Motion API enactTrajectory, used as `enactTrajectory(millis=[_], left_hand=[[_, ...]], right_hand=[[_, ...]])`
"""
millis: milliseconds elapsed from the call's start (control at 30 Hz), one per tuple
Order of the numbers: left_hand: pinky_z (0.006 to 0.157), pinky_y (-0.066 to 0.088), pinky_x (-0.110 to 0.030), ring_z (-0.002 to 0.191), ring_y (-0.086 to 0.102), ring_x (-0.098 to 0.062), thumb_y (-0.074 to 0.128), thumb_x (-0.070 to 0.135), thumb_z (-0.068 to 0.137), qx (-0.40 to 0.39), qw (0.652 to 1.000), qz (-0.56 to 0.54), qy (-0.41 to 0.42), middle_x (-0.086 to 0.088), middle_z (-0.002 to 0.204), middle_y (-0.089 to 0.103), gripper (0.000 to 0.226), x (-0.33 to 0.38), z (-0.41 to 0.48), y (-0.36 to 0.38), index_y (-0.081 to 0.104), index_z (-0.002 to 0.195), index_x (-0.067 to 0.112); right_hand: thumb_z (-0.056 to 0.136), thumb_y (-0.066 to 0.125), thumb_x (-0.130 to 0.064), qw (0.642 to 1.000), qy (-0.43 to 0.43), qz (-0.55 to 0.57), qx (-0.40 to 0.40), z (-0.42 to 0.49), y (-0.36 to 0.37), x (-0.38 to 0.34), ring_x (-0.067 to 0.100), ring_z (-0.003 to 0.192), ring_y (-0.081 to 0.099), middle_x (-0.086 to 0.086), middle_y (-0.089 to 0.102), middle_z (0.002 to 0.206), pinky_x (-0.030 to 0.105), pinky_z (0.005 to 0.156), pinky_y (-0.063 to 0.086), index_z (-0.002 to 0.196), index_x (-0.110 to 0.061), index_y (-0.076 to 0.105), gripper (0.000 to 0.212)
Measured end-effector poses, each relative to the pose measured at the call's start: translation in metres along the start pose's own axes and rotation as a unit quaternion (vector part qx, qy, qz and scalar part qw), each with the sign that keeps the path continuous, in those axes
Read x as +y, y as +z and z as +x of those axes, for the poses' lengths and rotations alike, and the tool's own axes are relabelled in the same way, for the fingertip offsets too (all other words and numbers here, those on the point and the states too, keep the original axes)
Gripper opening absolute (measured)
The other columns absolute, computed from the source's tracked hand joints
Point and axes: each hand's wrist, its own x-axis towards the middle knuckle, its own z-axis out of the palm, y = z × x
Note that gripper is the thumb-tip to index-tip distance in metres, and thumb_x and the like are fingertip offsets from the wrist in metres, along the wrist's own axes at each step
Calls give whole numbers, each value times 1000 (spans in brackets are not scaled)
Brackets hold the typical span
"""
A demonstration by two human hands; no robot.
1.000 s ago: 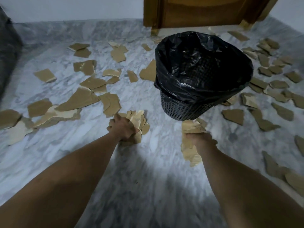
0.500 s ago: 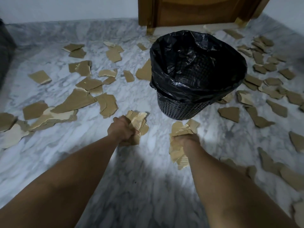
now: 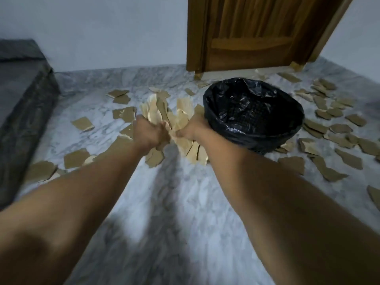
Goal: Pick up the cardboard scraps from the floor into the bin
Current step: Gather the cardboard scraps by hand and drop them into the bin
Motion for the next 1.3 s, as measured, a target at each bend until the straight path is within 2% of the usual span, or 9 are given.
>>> enactTrajectory(millis=[100, 233, 333, 533, 733, 933, 1067, 1167, 1300], left_hand=[[81, 58, -46, 100, 62, -31, 67, 49, 76, 36, 996, -80, 13, -11, 116, 60, 59, 80, 21, -1, 50, 118, 12], [82, 58, -48, 99, 58, -30, 61, 37, 86, 21, 989, -136, 54, -11, 124, 48, 47, 174, 20, 30, 40, 121, 14], [89, 54, -42, 105, 51, -27, 56, 30, 90, -19, 993, -101, 61, -11, 132, 41, 50, 210, -2, 64, 37, 131, 8], [108, 40, -50, 126, 44, -41, 57, 31, 86, -67, 996, 3, 63, -20, 145, 29, 70, 206, -19, 120, 30, 144, 2], [100, 49, -44, 112, 53, -34, 68, 36, 86, -97, 990, 47, 90, -15, 131, 39, 52, 194, -13, 138, 45, 125, 11], [95, 52, -45, 108, 60, -33, 71, 49, 84, -117, 983, 101, 99, -13, 114, 63, 58, 190, -13, 143, 51, 123, 11], [95, 51, -49, 110, 57, -32, 72, 48, 81, -99, 967, 193, 136, -9, 118, 61, 56, 184, -13, 133, 52, 123, 17], [100, 45, -54, 122, 45, -37, 71, 43, 80, -103, 944, 294, 108, -10, 131, 46, 64, 171, -13, 123, 43, 133, 19], [68, 61, -47, 98, 63, -39, 61, 15, 85, -223, 959, 173, 7, -16, 120, 54, 57, 145, -13, 114, 32, 133, 23]], right_hand=[[72, 87, -40, 997, -55, -7, 47, 8, -83, -43, 28, 118, 59, 11, 59, 134, 28, 87, 50, 136, -1, 50, 83], [74, 86, -39, 989, -77, 46, 113, 15, -173, -48, 28, 122, 56, 10, 56, 137, 31, 97, 47, 140, -3, 46, 86], [78, 83, -39, 976, -70, 98, 180, 33, -199, -5, 27, 121, 57, 8, 58, 134, 34, 99, 48, 136, -6, 49, 75], [98, 57, -36, 960, -2, 118, 255, 51, -207, 74, 36, 131, 47, 13, 45, 148, 39, 99, 42, 148, -12, 24, 65], [99, 51, -39, 970, 10, 111, 214, 69, -198, 114, 38, 126, 50, 17, 41, 146, 42, 98, 45, 148, -13, 26, 60], [96, 58, -43, 977, 25, 51, 207, 73, -201, 136, 36, 106, 61, 15, 57, 130, 35, 73, 43, 139, -9, 46, 56], [88, 72, -27, 960, 53, -58, 270, 65, -206, 157, 37, 115, 57, 16, 53, 134, 40, 87, 53, 124, -5, 58, 45], [88, 70, -15, 950, 100, -116, 271, 57, -209, 173, 38, 129, 42, 19, 38, 143, 43, 95, 48, 126, -3, 53, 44], [87, 68, -12, 968, 165, -24, 185, 59, -210, 190, 41, 121, 51, 23, 46, 138, 43, 90, 52, 141, -3, 33, 65]])
